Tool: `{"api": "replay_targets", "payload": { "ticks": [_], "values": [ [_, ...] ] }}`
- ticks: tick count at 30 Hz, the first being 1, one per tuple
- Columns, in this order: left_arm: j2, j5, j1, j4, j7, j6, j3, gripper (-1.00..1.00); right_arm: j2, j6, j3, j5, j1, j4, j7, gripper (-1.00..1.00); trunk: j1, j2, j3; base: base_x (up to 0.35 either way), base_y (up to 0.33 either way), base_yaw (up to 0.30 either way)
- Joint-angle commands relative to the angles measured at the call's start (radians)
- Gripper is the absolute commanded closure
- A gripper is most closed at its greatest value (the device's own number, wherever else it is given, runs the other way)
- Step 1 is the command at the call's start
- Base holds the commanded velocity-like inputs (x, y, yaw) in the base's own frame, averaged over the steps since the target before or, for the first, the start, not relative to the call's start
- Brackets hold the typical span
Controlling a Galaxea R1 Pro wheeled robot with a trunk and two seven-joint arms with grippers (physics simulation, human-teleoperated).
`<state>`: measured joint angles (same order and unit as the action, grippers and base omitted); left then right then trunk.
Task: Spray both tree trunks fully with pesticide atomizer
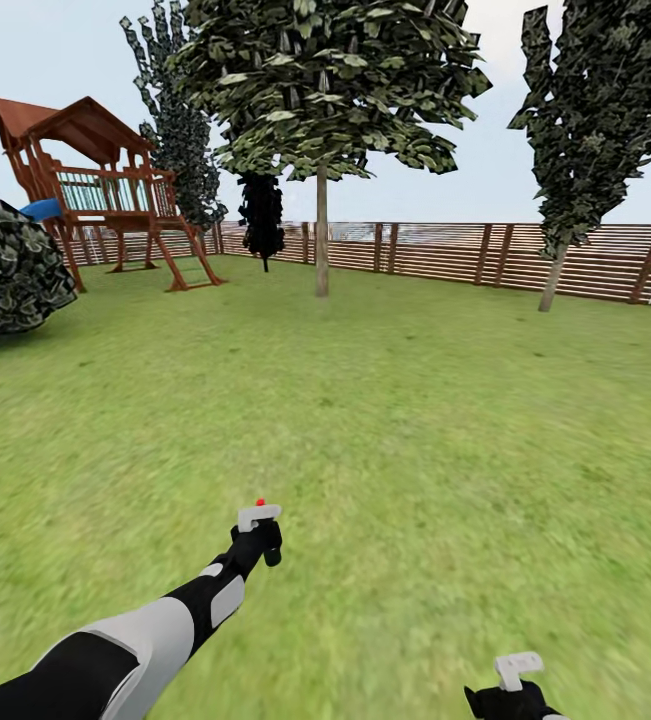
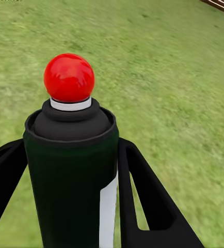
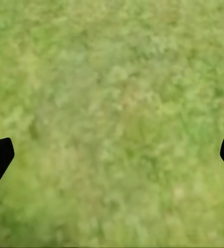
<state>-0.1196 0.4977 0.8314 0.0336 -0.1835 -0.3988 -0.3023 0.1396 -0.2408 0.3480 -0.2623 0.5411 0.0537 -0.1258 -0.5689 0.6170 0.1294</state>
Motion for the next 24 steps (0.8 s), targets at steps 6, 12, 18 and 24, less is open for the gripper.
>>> {"api": "replay_targets", "payload": {
  "ticks": [6,12,18,24],
  "values": [
    [0.000,0.000,0.000,0.000,0.000,0.000,0.000,1.00,0.000,0.000,0.000,0.000,-0.005,0.000,0.000,-1.00,0.000,0.000,0.000,0.350,0.000,0.000],
    [0.000,0.000,0.000,0.000,-0.001,0.000,0.000,1.00,0.000,0.000,0.000,0.000,-0.012,0.000,0.000,-1.00,0.000,0.000,0.000,0.350,0.000,0.000],
    [0.000,-0.001,0.000,0.000,0.000,0.000,0.000,1.00,0.000,0.000,0.000,0.001,-0.013,0.000,0.000,-1.00,0.000,0.000,0.000,0.350,0.000,0.000],
    [0.000,0.000,0.000,0.000,-0.001,0.000,0.000,1.00,-0.005,0.000,0.000,0.001,-0.016,0.000,0.000,-1.00,0.000,0.000,0.000,0.350,0.000,0.000]
  ]
}}
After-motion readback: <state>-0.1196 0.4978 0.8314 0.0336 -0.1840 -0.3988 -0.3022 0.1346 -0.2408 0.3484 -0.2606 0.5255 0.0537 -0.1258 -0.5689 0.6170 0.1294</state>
